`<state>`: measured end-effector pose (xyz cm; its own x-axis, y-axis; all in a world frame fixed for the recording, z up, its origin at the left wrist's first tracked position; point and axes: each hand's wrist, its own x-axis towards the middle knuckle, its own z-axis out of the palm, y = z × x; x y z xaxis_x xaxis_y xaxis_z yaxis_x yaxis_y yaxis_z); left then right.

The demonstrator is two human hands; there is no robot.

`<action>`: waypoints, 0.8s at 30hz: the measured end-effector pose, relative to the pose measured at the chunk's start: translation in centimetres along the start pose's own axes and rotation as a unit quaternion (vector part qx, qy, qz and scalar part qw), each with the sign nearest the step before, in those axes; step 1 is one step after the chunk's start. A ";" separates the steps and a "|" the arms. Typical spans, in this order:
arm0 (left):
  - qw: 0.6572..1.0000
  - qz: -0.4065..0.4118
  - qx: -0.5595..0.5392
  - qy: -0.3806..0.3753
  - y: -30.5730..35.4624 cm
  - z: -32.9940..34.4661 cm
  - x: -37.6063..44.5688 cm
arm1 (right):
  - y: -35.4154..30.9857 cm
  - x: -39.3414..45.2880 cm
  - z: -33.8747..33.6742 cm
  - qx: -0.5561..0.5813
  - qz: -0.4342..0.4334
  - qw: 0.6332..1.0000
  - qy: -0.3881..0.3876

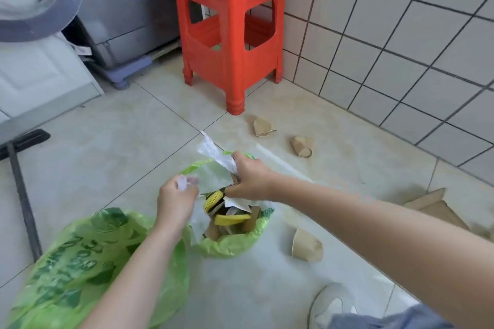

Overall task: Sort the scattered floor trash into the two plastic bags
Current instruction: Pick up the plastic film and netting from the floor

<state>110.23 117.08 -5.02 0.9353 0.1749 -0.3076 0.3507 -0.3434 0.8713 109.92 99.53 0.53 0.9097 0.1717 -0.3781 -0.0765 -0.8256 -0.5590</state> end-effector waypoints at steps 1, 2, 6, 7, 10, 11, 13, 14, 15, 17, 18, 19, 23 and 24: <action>1.000 -0.005 0.001 -0.001 -0.2 0.3 0.3 | 0.2 0.5 1.0 -0.008 0.008 1.000 -0.003; 1.000 -0.013 0.001 0.000 -0.2 0.7 0.7 | 0.5 0.7 1.9 -0.020 0.021 1.000 -0.010; 0.998 -0.061 0.034 0.002 -0.7 1.7 2.1 | 1.9 1.1 3.2 -0.095 0.053 0.993 -0.049; 0.997 -0.070 0.040 -0.018 -0.7 1.8 2.1 | 2.3 1.1 3.1 -0.104 0.051 0.992 -0.050; 0.997 -0.024 0.018 -0.069 -0.9 1.9 1.4 | 3.2 0.9 2.4 -0.124 0.032 0.990 -0.053; 0.996 0.010 0.020 -0.085 -1.0 1.8 1.0 | 3.5 0.8 2.3 -0.144 0.014 0.988 -0.056; 0.986 0.087 0.065 -0.127 -1.7 1.6 0.3 | 4.0 0.6 2.4 -0.182 -0.025 0.982 -0.049; 0.976 0.114 0.097 -0.157 -2.2 1.5 0.1 | 4.2 0.5 2.7 -0.193 -0.041 0.979 -0.044; 0.964 0.125 0.136 -0.190 -2.6 1.5 0.1 | 4.4 0.6 3.1 -0.201 -0.054 0.977 -0.041; 0.932 0.128 0.227 -0.252 -3.3 1.4 0.2 | 4.6 0.7 4.1 -0.230 -0.085 0.969 -0.038; 0.913 0.135 0.272 -0.270 -3.6 1.3 0.5 | 4.7 0.7 4.6 -0.257 -0.103 0.960 -0.037; 0.897 0.144 0.309 -0.280 -3.8 1.2 0.8 | 4.9 0.7 5.1 -0.287 -0.119 0.950 -0.034; 0.860 0.161 0.406 -0.265 -4.2 1.7 2.4 | 5.6 1.0 6.2 -0.342 -0.128 0.931 -0.019; 0.851 0.159 0.426 -0.264 -4.3 2.1 2.7 | 5.6 1.2 6.4 -0.351 -0.129 0.927 -0.019</action>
<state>111.33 117.08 -10.42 0.8010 -0.4135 -0.4328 -0.2280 -0.8793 0.4182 108.03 98.55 -7.76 0.8446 0.4198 -0.3323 0.4381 -0.8987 -0.0218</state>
